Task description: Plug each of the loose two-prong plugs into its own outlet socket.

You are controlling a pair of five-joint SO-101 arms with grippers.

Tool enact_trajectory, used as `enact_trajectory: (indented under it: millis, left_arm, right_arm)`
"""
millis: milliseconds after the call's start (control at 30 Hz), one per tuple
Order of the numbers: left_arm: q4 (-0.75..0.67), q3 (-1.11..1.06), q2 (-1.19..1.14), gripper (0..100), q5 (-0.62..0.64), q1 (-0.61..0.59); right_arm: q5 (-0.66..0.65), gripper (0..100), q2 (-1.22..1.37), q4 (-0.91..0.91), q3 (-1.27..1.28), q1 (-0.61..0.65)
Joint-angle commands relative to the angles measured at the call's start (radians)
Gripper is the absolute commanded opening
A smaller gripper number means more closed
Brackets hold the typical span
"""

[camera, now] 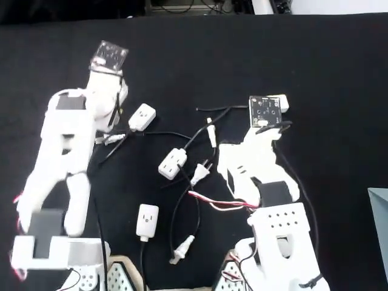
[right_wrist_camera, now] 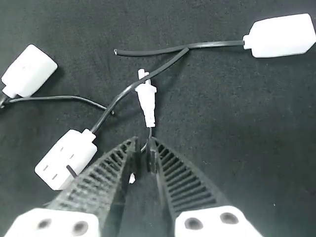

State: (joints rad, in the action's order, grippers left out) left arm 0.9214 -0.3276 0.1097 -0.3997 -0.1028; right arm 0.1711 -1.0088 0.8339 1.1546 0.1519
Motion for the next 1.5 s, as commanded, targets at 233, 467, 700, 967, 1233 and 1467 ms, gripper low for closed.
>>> enact_trajectory:
  millis: [233, 467, 700, 967, 1233, 1467]
  left_arm:
    - [0.008, 0.621, -0.543, 3, 0.011, 0.002]
    - [0.181, 0.854, -0.678, 29, 0.091, -0.012]
    - [0.377, 1.053, -0.681, 30, 0.103, -0.061]
    - [0.77, 1.371, -0.681, 30, 0.061, -0.061]
    - [0.841, 1.452, -0.681, 30, 0.08, -0.025]
    - [0.841, 1.287, -0.6, 23, 0.074, 0.076]
  right_arm:
    - [0.003, 4.3, -0.015, -0.02, -0.005, -0.011]
    - [0.002, 4.3, -0.015, -0.02, -0.005, -0.011]
    - [0.002, 4.3, -0.015, -0.02, -0.005, -0.011]
    - [0.002, 4.3, -0.015, -0.02, -0.005, -0.011]
    - [0.002, 4.3, -0.015, -0.02, 0.002, -0.011]
    - [0.002, 4.3, -0.016, -0.02, 0.004, -0.011]
